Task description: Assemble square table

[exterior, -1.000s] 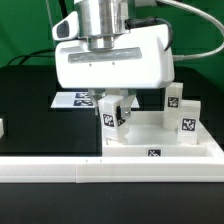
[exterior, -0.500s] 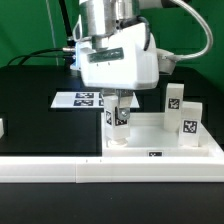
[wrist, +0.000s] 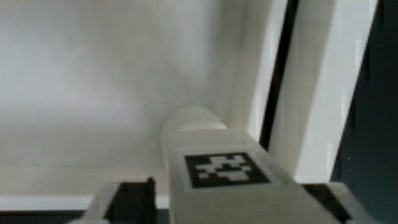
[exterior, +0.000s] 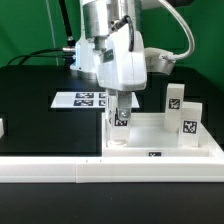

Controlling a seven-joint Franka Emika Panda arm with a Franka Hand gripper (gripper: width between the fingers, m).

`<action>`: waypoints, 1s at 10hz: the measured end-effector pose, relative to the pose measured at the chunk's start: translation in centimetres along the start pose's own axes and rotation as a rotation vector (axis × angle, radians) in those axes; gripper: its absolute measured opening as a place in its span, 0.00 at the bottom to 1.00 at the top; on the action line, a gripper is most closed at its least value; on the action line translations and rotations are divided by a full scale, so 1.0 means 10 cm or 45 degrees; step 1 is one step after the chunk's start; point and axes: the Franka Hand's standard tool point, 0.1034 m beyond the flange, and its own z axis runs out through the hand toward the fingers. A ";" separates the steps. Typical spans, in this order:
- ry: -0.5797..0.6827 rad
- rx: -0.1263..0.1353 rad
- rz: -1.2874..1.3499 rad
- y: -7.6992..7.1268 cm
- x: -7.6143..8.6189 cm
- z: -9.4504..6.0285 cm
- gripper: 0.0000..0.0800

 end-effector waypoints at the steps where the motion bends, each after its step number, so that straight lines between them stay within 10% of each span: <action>1: 0.001 0.001 -0.119 0.00 0.02 0.00 0.67; 7: -0.001 0.001 -0.602 -0.01 0.00 0.00 0.81; 10: -0.023 -0.059 -1.086 0.00 -0.04 -0.01 0.81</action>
Offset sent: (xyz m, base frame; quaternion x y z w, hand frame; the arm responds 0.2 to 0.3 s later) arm 0.0031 0.0119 0.0028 0.0070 -0.0220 -0.1458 0.9890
